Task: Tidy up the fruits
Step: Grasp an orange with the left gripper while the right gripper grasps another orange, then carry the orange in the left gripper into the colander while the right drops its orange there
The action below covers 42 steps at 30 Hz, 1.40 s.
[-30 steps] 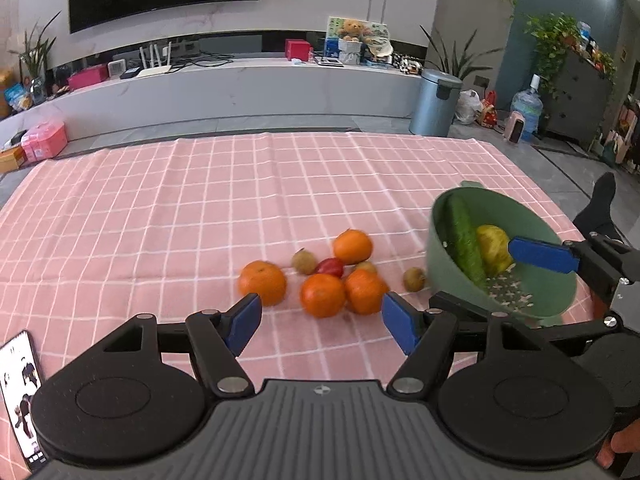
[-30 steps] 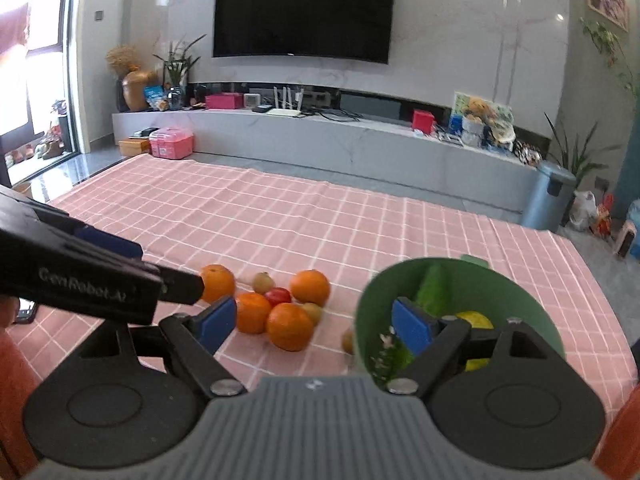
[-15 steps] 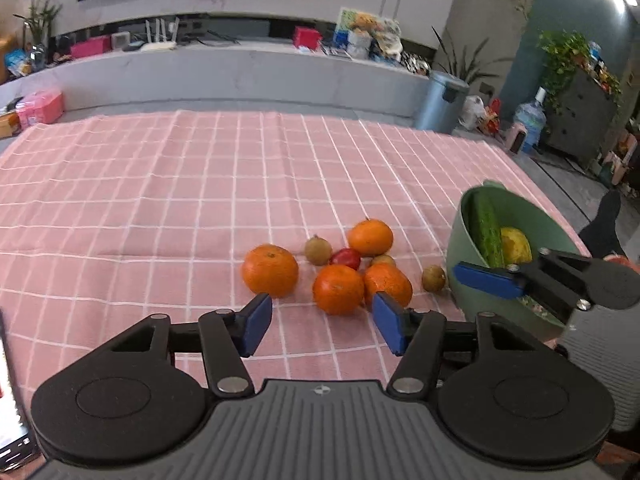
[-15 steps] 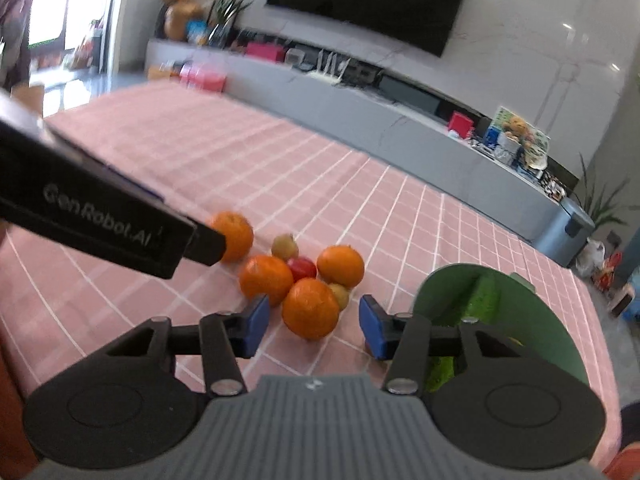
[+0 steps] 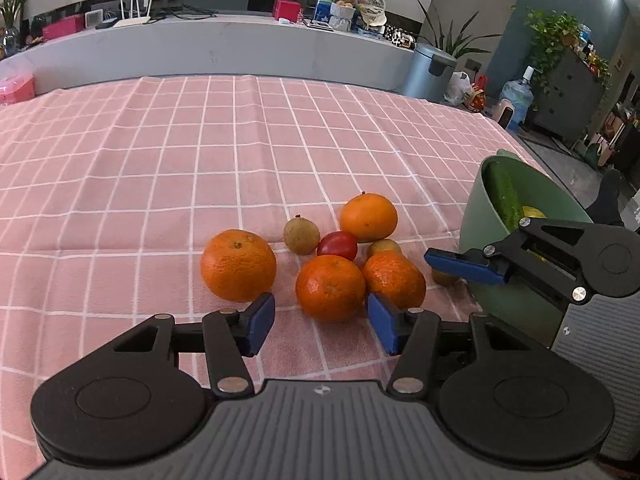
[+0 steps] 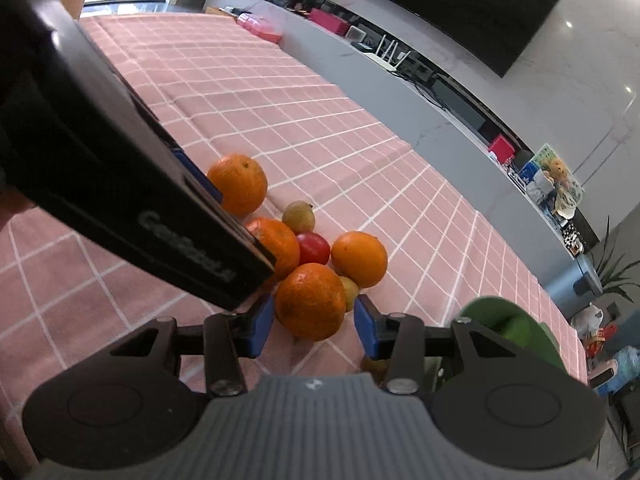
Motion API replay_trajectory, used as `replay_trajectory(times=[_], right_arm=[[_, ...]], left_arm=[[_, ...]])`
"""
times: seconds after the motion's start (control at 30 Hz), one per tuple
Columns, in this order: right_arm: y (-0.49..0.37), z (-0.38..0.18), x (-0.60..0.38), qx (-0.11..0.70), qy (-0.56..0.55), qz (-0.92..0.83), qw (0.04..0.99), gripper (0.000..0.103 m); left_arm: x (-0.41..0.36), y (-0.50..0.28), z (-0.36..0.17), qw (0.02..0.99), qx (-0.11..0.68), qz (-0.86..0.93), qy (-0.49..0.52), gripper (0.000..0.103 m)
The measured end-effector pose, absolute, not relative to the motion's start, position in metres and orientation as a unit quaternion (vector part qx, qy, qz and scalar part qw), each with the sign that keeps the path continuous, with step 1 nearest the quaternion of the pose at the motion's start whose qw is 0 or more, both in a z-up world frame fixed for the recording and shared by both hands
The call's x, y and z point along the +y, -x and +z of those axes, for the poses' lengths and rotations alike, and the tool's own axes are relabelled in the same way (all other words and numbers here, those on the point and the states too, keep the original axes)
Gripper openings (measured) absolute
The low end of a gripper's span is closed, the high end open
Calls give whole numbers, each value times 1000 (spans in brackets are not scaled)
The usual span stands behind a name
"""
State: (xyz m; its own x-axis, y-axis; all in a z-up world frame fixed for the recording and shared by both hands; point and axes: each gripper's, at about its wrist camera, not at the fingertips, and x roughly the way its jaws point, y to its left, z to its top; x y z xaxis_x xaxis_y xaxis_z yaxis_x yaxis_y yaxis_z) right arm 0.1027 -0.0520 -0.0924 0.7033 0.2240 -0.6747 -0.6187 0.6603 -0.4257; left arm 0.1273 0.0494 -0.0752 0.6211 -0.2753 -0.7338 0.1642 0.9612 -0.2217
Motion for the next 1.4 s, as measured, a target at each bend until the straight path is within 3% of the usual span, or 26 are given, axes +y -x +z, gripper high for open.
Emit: replay_trajectory(times=[0.43, 0.87, 1.4], right_arm=[[-97, -105, -45, 277, 370, 244, 852, 35], [-92, -90, -43, 278, 357, 245, 857, 32], [-56, -20, -79, 263, 224, 233, 909, 32]], left_arm=[[47, -138, -86, 894, 416, -143, 82, 47], [53, -123, -71, 899, 412, -120, 86, 44], [44, -75, -10, 925, 358, -112, 64, 44]])
